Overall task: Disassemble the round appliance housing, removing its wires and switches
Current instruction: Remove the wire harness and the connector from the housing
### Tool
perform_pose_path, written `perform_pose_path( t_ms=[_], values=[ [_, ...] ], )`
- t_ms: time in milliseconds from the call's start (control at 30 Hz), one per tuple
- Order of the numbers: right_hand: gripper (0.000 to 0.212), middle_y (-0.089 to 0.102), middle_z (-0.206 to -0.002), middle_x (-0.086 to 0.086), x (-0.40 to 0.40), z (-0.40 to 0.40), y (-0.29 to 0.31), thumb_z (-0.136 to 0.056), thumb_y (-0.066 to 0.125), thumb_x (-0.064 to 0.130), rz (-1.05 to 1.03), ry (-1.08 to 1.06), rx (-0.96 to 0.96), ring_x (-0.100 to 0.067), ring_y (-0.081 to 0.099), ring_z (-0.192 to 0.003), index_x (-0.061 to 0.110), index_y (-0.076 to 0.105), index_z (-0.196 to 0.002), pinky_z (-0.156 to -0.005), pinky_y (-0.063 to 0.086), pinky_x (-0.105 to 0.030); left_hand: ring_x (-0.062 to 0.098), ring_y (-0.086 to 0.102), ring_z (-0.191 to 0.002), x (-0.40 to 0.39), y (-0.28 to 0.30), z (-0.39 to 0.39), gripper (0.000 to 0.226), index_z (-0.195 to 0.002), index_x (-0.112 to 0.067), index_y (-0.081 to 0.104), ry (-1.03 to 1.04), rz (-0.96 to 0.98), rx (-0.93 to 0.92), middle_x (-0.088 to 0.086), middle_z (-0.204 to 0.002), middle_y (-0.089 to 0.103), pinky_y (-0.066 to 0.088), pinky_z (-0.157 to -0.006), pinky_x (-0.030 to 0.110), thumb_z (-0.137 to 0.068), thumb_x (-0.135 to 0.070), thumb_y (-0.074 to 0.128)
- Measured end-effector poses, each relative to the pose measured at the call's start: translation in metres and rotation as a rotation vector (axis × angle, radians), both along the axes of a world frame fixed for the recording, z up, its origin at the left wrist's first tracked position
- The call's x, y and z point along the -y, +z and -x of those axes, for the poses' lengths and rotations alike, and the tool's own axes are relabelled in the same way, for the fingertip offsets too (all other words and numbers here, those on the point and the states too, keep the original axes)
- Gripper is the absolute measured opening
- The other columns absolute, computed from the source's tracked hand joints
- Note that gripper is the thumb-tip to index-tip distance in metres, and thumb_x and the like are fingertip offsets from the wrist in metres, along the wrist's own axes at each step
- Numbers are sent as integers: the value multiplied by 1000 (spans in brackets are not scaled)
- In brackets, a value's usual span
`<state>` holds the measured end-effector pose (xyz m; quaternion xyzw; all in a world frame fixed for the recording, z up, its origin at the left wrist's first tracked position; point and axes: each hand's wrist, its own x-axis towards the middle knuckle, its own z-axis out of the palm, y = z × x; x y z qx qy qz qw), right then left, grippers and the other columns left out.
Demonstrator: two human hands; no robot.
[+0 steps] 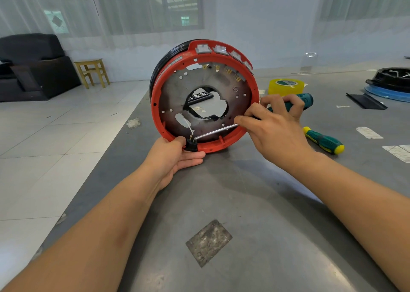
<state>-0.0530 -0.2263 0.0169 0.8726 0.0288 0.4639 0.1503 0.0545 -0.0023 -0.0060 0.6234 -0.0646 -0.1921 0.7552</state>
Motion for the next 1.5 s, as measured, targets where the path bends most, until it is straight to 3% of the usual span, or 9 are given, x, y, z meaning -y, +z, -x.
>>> perform_pose_path(
  t_ms=[133, 333, 567, 833, 967, 1133, 1367, 1500],
  values=[
    [25, 68, -99, 9, -2, -1, -4, -94, 65, 13, -17, -10, 13, -31, 56, -113, 33, 75, -106, -95, 20, -46, 37, 80, -84, 0, 1, 0, 17, -112, -3, 56, 9, 16, -15, 19, -87, 79, 65, -62, 37, -108, -3, 40],
    [23, 66, -101, 10, -5, -4, -6, -98, 60, 17, -60, -25, 2, -29, 50, -116, 34, 73, -105, -95, 20, -47, 40, 79, -85, 0, 3, 1, 19, -114, 3, 55, 43, 59, -49, 30, -108, 71, 65, -61, 40, -104, 1, 39],
    [21, 66, -100, 11, -10, -5, -11, -97, 65, 19, -114, -46, -2, -27, 50, -117, 35, 73, -107, -95, 22, -49, 39, 80, -86, -1, 3, -1, 23, -117, 6, 57, 52, 97, -67, 20, -87, 79, 65, -62, 39, -104, 2, 38],
    [26, 66, -98, 9, -12, -6, -9, -93, 67, 13, -69, -51, 0, -29, 50, -115, 34, 72, -107, -94, 22, -48, 39, 79, -87, -1, 4, 1, 29, -127, 9, 54, 65, 117, -85, 28, -107, 75, 65, -63, 40, -104, 3, 39],
    [29, 64, -94, 9, -7, -5, -2, -86, 69, 6, 32, -43, 42, -29, 53, -111, 31, 72, -100, -95, 20, -47, 39, 80, -84, 0, 4, 2, 25, -123, 10, 53, 60, 77, -68, 30, -108, 72, 65, -61, 39, -103, 2, 39],
    [26, 65, -97, 9, -6, -4, -7, -91, 67, 11, -19, -54, 16, -29, 52, -114, 33, 72, -102, -94, 21, -48, 39, 79, -84, 0, 4, 2, 20, -114, 8, 55, 55, 68, -68, 30, -106, 72, 65, -61, 39, -103, 2, 39],
    [24, 65, -100, 10, -6, -9, -12, -94, 66, 16, -64, -49, 2, -28, 47, -117, 35, 72, -107, -95, 23, -50, 40, 79, -86, 0, 2, -1, 27, -125, 8, 55, 64, 105, -77, 24, -97, 78, 65, -62, 39, -103, 2, 39],
    [23, 65, -98, 8, -5, -7, -12, -95, 64, 15, -71, -51, -4, -30, 50, -115, 34, 71, -106, -94, 24, -51, 39, 79, -87, -1, 2, -1, 28, -129, 7, 52, 73, 110, -77, 26, -105, 75, 65, -64, 41, -104, 2, 40]
  ],
)
